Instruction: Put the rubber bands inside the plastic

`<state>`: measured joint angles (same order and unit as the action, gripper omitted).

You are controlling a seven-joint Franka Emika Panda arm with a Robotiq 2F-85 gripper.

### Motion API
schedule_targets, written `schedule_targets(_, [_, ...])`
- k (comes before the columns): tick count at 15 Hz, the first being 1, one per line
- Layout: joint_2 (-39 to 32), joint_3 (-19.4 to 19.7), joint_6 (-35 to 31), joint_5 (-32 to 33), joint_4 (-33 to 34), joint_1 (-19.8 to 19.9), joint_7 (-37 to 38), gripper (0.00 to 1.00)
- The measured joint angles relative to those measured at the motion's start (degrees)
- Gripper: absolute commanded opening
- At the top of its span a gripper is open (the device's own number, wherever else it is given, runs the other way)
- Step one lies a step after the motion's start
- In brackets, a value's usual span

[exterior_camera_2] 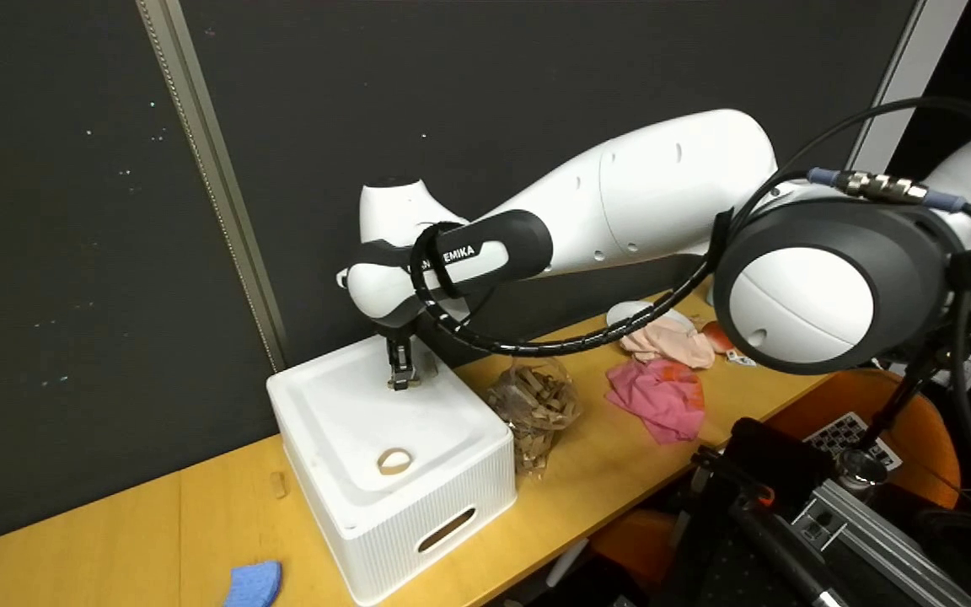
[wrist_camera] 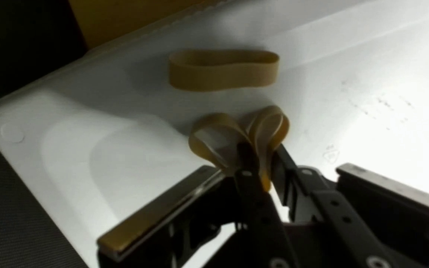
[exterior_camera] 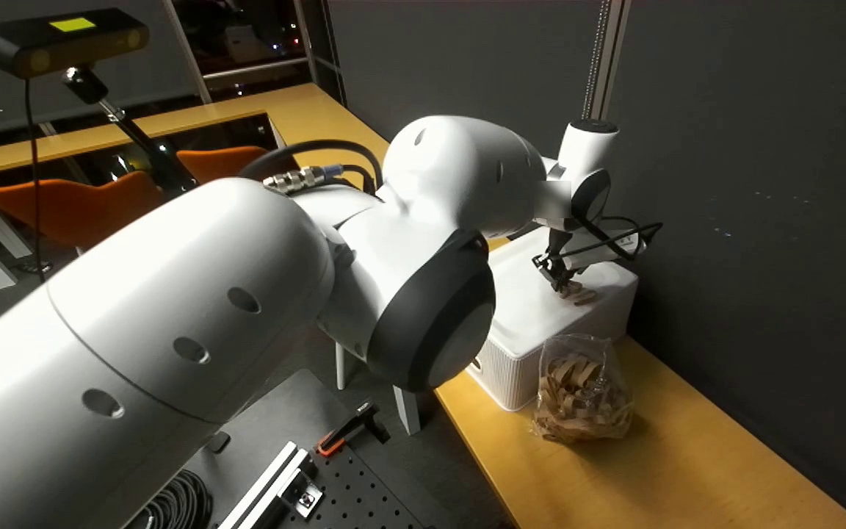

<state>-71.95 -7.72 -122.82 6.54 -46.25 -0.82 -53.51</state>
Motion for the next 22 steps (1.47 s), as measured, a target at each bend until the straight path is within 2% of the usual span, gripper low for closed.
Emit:
schedule_targets(6, [0.0, 0.5, 0.1, 0.2, 0.1, -0.2, 2.9, 0.01])
schedule_targets(10, [0.8, 3.1, 0.6, 1.2, 0.0, -1.4, 10.0, 0.01])
schedule_targets(15, [4.5, 5.5, 6.0, 1.3, -0.8, -3.1, 19.3, 0.01])
schedule_targets(18, [8.3, 7.1, 7.8, 1.4, -4.0, -4.0, 25.3, 0.01])
schedule_targets(22, [15.7, 8.9, 8.0, 2.6, -13.4, -4.8, 33.8, 0.01])
